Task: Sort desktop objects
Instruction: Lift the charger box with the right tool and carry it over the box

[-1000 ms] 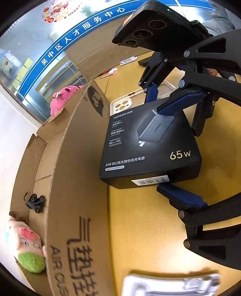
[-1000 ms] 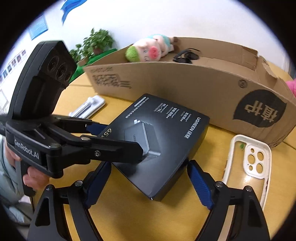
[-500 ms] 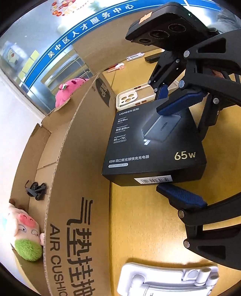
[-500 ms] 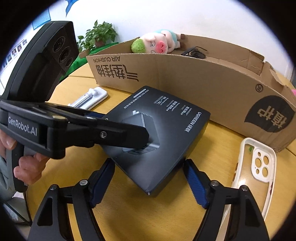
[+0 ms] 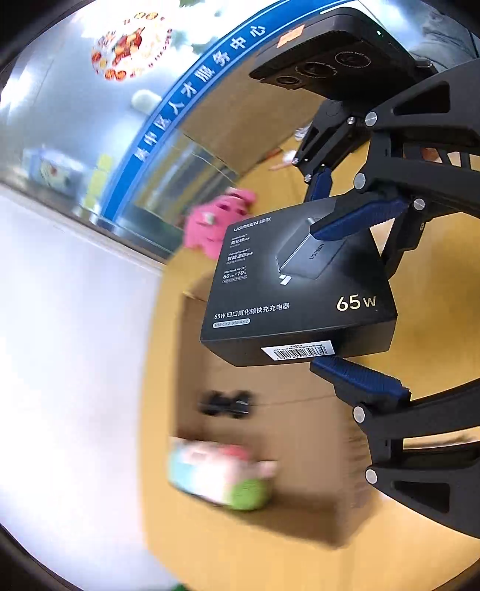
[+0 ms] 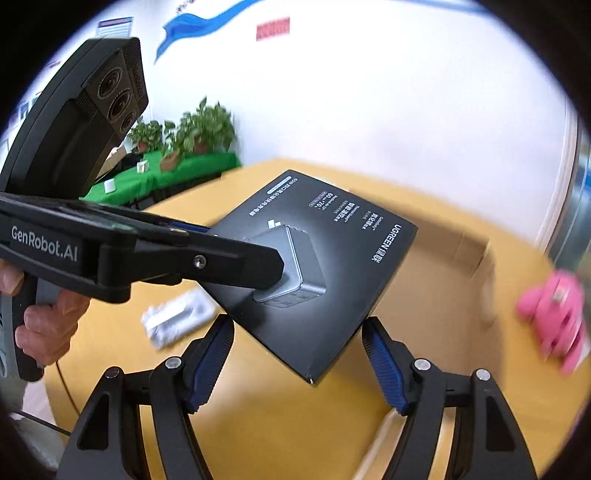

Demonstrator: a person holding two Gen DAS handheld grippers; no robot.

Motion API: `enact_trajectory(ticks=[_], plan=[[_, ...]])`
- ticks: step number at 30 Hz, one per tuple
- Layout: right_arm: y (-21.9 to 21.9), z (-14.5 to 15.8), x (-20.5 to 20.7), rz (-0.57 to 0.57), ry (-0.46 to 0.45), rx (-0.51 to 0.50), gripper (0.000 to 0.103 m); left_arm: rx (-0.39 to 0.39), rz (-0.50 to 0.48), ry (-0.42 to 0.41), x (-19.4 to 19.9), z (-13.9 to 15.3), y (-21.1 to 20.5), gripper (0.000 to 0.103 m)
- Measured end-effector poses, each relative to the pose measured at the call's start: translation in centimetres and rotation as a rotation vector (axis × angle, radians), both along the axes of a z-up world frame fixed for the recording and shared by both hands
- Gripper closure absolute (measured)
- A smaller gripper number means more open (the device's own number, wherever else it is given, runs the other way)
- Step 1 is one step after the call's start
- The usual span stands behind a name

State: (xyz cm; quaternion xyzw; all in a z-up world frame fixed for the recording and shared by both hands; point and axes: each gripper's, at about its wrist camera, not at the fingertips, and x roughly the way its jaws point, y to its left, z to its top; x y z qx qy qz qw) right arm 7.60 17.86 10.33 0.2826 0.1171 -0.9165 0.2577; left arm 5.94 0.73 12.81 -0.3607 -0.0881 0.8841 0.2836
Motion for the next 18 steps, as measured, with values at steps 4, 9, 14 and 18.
enact_trajectory(ticks=[4, 9, 14, 18], plan=[[0.7, 5.1, -2.3, -0.008, 0.1, 0.037, 0.031, -0.008, -0.017, 0.121, -2.3, 5.6, 1.4, 0.034], [1.9, 11.0, -5.4, -0.019, 0.203, 0.056, 0.031, 0.014, -0.038, 0.19, -6.1, 11.0, 2.1, 0.034], [2.9, 14.7, -8.8, -0.029, 0.249, 0.067, 0.031, 0.024, -0.034, 0.226, -9.7, 14.2, 2.8, 0.034], [3.5, 15.5, -12.1, -0.018, 0.245, 0.062, 0.031, 0.014, -0.012, 0.237, -12.3, 14.9, 3.2, 0.034]])
